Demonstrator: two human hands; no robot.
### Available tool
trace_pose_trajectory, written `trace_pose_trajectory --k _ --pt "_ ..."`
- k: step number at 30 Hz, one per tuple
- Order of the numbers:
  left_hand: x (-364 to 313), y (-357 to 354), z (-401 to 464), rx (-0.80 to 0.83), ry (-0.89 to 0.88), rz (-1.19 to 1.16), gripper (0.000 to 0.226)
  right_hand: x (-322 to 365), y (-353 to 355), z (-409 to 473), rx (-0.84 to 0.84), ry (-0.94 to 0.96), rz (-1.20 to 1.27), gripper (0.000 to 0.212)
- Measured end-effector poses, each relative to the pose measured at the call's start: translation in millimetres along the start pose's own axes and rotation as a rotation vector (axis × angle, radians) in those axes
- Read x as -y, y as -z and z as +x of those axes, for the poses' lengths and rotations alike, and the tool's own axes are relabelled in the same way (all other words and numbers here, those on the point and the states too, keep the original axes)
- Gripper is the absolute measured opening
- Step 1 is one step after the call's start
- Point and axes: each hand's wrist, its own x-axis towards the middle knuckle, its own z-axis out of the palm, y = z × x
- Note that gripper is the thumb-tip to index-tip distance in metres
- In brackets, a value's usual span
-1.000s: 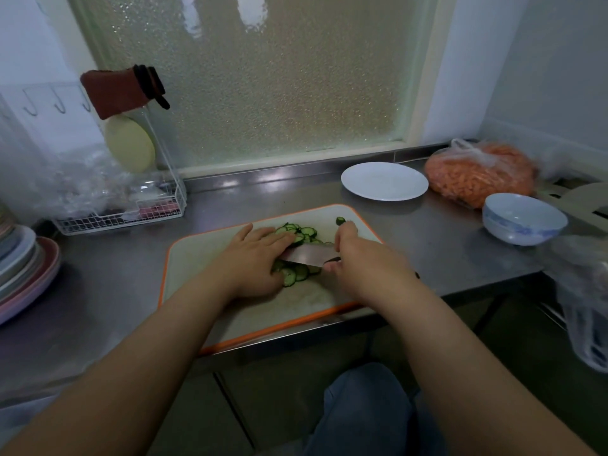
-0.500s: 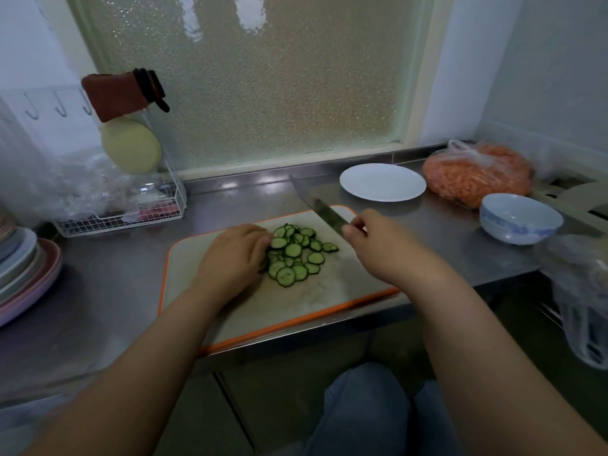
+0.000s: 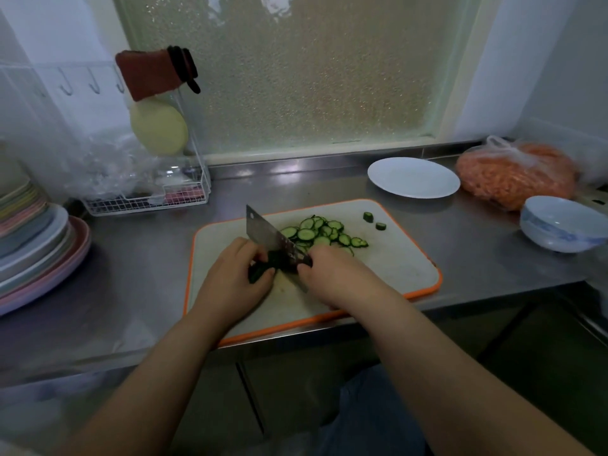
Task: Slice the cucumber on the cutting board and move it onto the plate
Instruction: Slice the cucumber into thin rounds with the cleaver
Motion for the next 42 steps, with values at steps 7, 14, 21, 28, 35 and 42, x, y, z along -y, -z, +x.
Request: trace_pose_trajectory --k 7,14,21,28,35,42 --pt "1.1 -7.3 5.6 -0.032 -0.019 0.004 0.014 1.9 -0.4 -4.6 -0.002 0.025 -0.033 0.019" --pt "3.4 -9.0 6.3 -0.006 -0.023 -0.048 0.014 10.8 10.3 -19.9 -0.075 0.101 -0.122 0.011" --pt "4.7 -10.1 7.5 -0.006 -0.020 -0.073 0.006 15.2 7.5 -14.1 -0.040 0.050 -0.138 0.016" --pt "5.1 -10.4 6.7 -0.011 -0.041 -0.084 0.006 14.6 -11.7 0.3 0.046 -0.017 -0.147 0.027" --pt "2.3 -6.5 3.1 -0.033 -0.032 -0.089 0.003 4.3 1.9 5.6 0.040 -0.020 -0.096 0.023" --pt "3.6 -8.2 3.8 -0.015 -0.025 -0.076 0.014 9.4 3.4 -11.8 -0.010 0.042 -0.122 0.022"
